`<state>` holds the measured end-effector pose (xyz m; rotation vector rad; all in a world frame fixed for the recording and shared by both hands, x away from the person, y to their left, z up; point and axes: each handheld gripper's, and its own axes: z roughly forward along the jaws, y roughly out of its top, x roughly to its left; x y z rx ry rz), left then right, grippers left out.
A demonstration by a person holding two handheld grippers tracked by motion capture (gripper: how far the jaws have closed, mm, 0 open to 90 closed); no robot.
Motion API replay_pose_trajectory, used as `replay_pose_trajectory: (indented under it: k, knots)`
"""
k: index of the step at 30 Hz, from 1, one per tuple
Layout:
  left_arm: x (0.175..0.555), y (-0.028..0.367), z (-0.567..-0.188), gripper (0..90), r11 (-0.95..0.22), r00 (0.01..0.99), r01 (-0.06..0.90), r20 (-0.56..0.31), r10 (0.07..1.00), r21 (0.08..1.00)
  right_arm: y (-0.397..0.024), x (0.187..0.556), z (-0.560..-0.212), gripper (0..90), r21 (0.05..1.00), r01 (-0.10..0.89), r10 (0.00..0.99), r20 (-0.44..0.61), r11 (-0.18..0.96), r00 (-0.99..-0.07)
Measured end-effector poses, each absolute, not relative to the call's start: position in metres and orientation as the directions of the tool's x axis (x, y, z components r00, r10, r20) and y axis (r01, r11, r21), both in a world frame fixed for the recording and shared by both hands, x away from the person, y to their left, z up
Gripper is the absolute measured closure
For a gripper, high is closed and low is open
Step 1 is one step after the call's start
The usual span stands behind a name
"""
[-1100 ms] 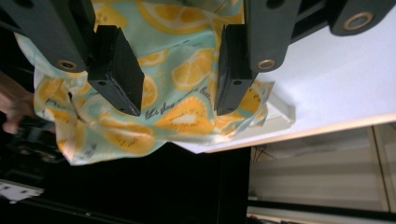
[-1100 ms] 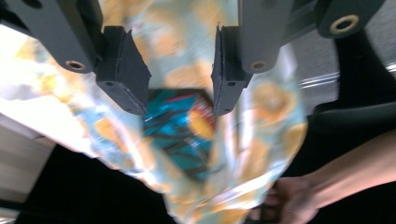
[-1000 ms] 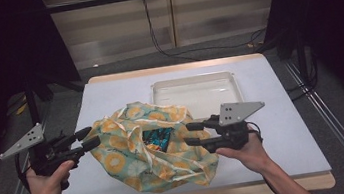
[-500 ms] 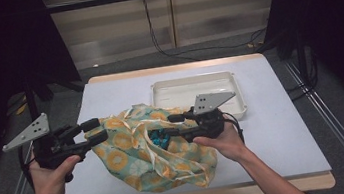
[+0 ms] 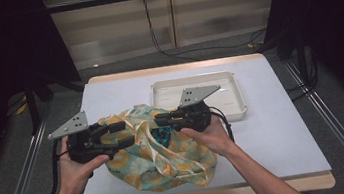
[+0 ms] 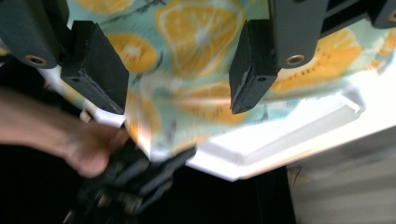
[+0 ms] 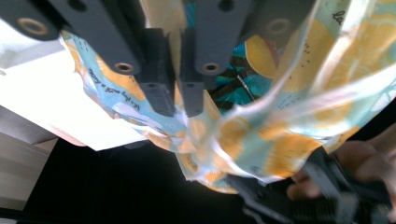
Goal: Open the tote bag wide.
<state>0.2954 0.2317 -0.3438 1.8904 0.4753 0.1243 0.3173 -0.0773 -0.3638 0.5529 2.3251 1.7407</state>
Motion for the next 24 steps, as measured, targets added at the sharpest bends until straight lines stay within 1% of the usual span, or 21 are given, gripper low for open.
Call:
replay_pose_trajectory:
  k: [1, 2, 3, 4, 5, 6, 8, 10, 11, 15, 16, 17, 21, 23, 24]
  knots:
    - [0.295, 0.232, -0.344, 37.8, -0.292, 0.913, 0.264, -0.141, 0.382, 0.919, -0.077, 0.317, -0.364, 86.1, 0.952, 0.183, 0.400, 0.074, 0.243, -0.914]
    - [0.296, 0.231, -0.346, 41.5, -0.304, 0.912, 0.266, -0.136, 0.388, 0.915, -0.076, 0.318, -0.363, 88.3, 0.953, 0.183, 0.397, 0.075, 0.241, -0.915]
    - [0.296, 0.231, -0.347, 41.5, -0.318, 0.909, 0.265, -0.125, 0.398, 0.910, -0.076, 0.318, -0.363, 88.3, 0.953, 0.183, 0.397, 0.075, 0.241, -0.915]
    - [0.297, 0.231, -0.350, 49.4, -0.332, 0.907, 0.268, -0.120, 0.404, 0.905, -0.075, 0.319, -0.363, 89.0, 0.954, 0.182, 0.392, 0.077, 0.237, -0.917]
    - [0.297, 0.231, -0.350, 54.7, -0.332, 0.907, 0.268, -0.120, 0.404, 0.905, -0.075, 0.319, -0.363, 89.0, 0.954, 0.181, 0.389, 0.077, 0.239, -0.918]
    - [0.298, 0.232, -0.353, 61.3, -0.341, 0.899, 0.271, -0.110, 0.423, 0.900, -0.074, 0.319, -0.362, 89.1, 0.954, 0.179, 0.387, 0.075, 0.240, -0.919]
    - [0.299, 0.234, -0.354, 73.1, -0.347, 0.902, 0.265, -0.104, 0.420, 0.900, -0.073, 0.319, -0.362, 89.1, 0.954, 0.179, 0.388, 0.075, 0.240, -0.919]
    - [0.299, 0.236, -0.355, 88.2, -0.341, 0.905, 0.266, -0.112, 0.410, 0.902, -0.073, 0.319, -0.362, 89.4, 0.954, 0.179, 0.387, 0.076, 0.239, -0.919]
    - [0.299, 0.236, -0.355, 90.0, -0.341, 0.905, 0.266, -0.112, 0.410, 0.902, -0.073, 0.319, -0.362, 89.4, 0.954, 0.179, 0.387, 0.076, 0.239, -0.919]
    - [0.295, 0.244, -0.350, 90.0, -0.301, 0.914, 0.261, -0.134, 0.384, 0.917, -0.075, 0.325, -0.362, 90.0, 0.954, 0.191, 0.402, 0.085, 0.232, -0.912]
    - [0.292, 0.252, -0.348, 90.0, -0.269, 0.918, 0.258, -0.149, 0.366, 0.928, -0.076, 0.328, -0.362, 90.0, 0.954, 0.193, 0.411, 0.084, 0.231, -0.908]
    - [0.292, 0.252, -0.348, 90.0, -0.269, 0.918, 0.258, -0.149, 0.366, 0.928, -0.077, 0.330, -0.362, 90.0, 0.954, 0.196, 0.420, 0.086, 0.226, -0.903]
    - [0.278, 0.271, -0.341, 90.0, -0.206, 0.921, 0.243, -0.159, 0.356, 0.948, -0.080, 0.338, -0.363, 90.0, 0.954, 0.211, 0.443, 0.099, 0.212, -0.891]
    - [0.270, 0.283, -0.340, 90.0, -0.195, 0.921, 0.232, -0.150, 0.358, 0.953, -0.082, 0.344, -0.363, 90.0, 0.954, 0.220, 0.460, 0.105, 0.204, -0.882]
    - [0.263, 0.294, -0.342, 90.0, -0.182, 0.924, 0.230, -0.155, 0.350, 0.956, -0.083, 0.350, -0.364, 90.0, 0.953, 0.229, 0.474, 0.111, 0.197, -0.873]
